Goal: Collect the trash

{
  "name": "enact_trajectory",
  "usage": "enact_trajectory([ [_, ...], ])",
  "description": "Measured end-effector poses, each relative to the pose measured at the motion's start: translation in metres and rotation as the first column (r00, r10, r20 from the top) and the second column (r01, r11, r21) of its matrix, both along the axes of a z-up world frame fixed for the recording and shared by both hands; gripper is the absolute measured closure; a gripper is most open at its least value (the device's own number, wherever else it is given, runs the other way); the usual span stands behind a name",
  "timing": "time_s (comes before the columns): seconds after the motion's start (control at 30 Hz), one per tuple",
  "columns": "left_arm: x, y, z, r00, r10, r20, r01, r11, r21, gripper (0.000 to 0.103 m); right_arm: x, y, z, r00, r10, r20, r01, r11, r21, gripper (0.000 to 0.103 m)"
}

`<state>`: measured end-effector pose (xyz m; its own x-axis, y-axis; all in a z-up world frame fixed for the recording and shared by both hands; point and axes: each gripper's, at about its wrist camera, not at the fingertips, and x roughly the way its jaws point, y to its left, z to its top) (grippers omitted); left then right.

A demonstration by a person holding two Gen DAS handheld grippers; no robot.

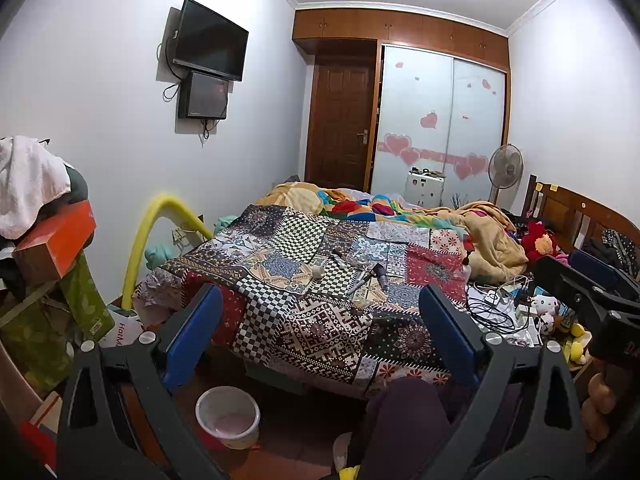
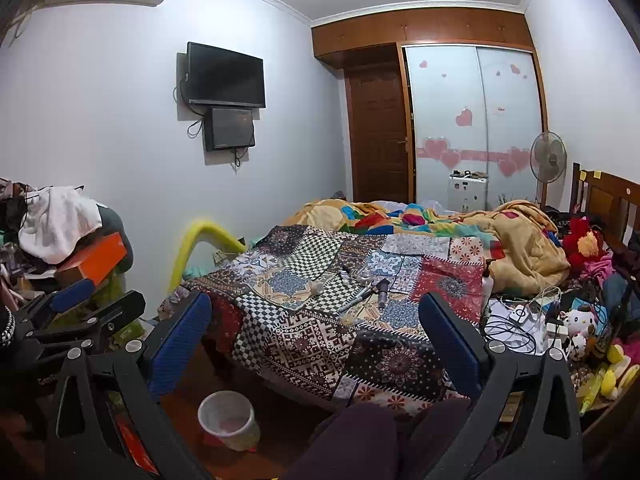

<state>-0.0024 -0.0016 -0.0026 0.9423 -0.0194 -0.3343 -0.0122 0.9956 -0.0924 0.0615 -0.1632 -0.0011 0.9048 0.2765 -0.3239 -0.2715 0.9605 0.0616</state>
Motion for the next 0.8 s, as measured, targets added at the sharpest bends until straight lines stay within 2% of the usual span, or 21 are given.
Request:
enact_trajectory([
  [0.47, 0.001, 0.003, 0.000, 1.000, -0.004, 0.001, 0.004, 1.000, -0.001, 0.004, -0.001, -0.002, -0.002, 1.000, 0.002, -0.005, -0.002, 1.000, 0.002, 0.000],
  [0.8, 0.021, 0.002, -0.006, 1.000, -0.016, -0.015, 0.016, 1.000, -0.001, 0.004, 0.021, -0.001, -0.011, 0.998, -0.003, -0.060, 0.004, 1.000, 0.013, 0.000],
])
